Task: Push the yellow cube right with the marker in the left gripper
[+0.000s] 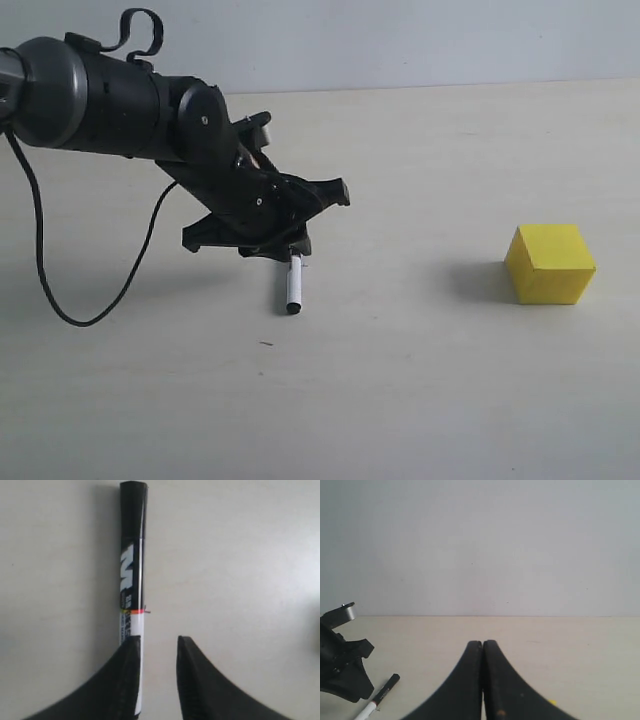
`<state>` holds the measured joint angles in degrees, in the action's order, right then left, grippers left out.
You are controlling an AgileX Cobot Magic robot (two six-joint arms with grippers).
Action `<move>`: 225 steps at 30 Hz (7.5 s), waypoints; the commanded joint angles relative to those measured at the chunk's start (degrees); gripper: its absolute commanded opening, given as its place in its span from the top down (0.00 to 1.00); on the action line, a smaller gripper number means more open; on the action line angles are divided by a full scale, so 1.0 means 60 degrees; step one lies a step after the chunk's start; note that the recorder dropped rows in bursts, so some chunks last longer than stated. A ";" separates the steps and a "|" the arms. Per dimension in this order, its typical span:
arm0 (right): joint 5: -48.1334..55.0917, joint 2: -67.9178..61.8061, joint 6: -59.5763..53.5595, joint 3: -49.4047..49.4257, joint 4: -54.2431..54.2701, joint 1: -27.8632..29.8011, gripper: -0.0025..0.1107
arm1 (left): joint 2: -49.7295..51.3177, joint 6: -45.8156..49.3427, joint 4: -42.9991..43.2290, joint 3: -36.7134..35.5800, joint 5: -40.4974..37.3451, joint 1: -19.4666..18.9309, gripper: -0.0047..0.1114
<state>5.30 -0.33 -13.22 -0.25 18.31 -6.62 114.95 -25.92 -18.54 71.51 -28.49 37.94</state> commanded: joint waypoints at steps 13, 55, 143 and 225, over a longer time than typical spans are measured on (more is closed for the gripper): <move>-0.0047 0.0056 -0.0024 0.0042 -0.0057 -0.0016 0.98 | -0.1214 0.1974 0.0354 -0.0038 -0.0837 -0.0020 0.96; -0.0047 0.0056 -0.0024 0.0042 -0.0057 -0.0016 0.98 | -1.7082 0.2957 0.1646 -1.1809 0.4160 0.1679 0.96; -0.0047 0.0056 -0.0024 0.0042 -0.0057 -0.0016 0.98 | -1.9159 0.3750 0.0708 -1.1918 0.1845 0.1476 0.96; -0.0047 0.0056 -0.0024 0.0042 -0.0019 -0.0011 0.98 | -1.9159 0.4319 0.2103 -1.1918 0.3486 -0.4216 0.96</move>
<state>5.30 -0.33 -13.22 -0.25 18.31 -6.62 0.31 0.00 -6.05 -0.14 -8.13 12.66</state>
